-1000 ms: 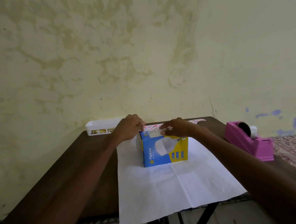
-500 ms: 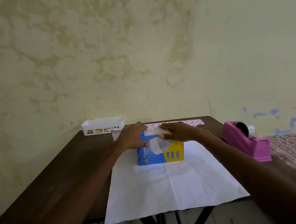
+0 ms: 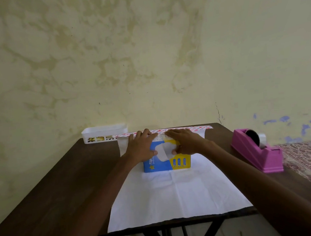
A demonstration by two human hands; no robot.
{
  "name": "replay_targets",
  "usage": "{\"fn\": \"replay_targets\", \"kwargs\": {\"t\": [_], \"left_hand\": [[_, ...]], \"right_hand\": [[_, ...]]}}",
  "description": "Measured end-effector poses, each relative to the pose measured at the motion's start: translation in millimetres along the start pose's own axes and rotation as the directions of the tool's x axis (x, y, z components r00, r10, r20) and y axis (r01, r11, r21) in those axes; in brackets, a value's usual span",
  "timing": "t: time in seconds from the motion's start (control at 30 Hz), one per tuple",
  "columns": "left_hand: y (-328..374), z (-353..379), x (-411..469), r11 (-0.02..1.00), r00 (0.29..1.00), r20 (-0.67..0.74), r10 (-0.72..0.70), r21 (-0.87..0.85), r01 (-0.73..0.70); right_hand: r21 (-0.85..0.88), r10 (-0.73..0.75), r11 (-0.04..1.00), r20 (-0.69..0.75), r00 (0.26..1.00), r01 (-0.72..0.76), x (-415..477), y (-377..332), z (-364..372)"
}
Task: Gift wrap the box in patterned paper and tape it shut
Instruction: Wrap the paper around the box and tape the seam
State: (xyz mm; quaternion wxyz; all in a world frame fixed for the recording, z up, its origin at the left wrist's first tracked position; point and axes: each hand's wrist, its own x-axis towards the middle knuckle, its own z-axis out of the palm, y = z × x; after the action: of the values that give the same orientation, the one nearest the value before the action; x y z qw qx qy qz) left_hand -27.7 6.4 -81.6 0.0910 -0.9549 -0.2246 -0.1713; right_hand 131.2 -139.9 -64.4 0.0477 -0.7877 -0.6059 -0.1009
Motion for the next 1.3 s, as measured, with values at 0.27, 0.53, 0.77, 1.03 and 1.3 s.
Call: {"fn": "replay_targets", "kwargs": {"t": [0.27,0.53,0.77,1.03,1.3], "left_hand": [[4.2,8.6,4.6,0.998,0.999,-0.022,-0.037,-0.042,0.036],[8.5,9.1,2.0,0.999,0.999,-0.045,-0.022,0.029,0.023],[0.3,8.5,0.3,0.997,1.0,-0.018,-0.004,-0.082,0.002],[6.5,3.3,-6.3,0.998,0.996,-0.085,-0.014,-0.058,0.009],[9.0,-1.9,-9.9,1.0,0.994,-0.104,0.012,-0.014,-0.013]], "right_hand": [[-0.019,0.056,0.998,0.006,0.998,-0.055,0.4,7.9,13.4],[-0.036,0.031,0.999,-0.072,0.997,-0.033,-3.4,4.0,11.3],[0.021,0.072,0.997,-0.135,0.988,-0.069,-9.1,2.8,2.4],[0.055,0.101,0.994,-0.181,0.978,-0.092,-14.1,-1.4,0.9],[0.009,0.109,0.994,-0.197,0.974,-0.109,-21.5,-3.9,-7.7]]}}
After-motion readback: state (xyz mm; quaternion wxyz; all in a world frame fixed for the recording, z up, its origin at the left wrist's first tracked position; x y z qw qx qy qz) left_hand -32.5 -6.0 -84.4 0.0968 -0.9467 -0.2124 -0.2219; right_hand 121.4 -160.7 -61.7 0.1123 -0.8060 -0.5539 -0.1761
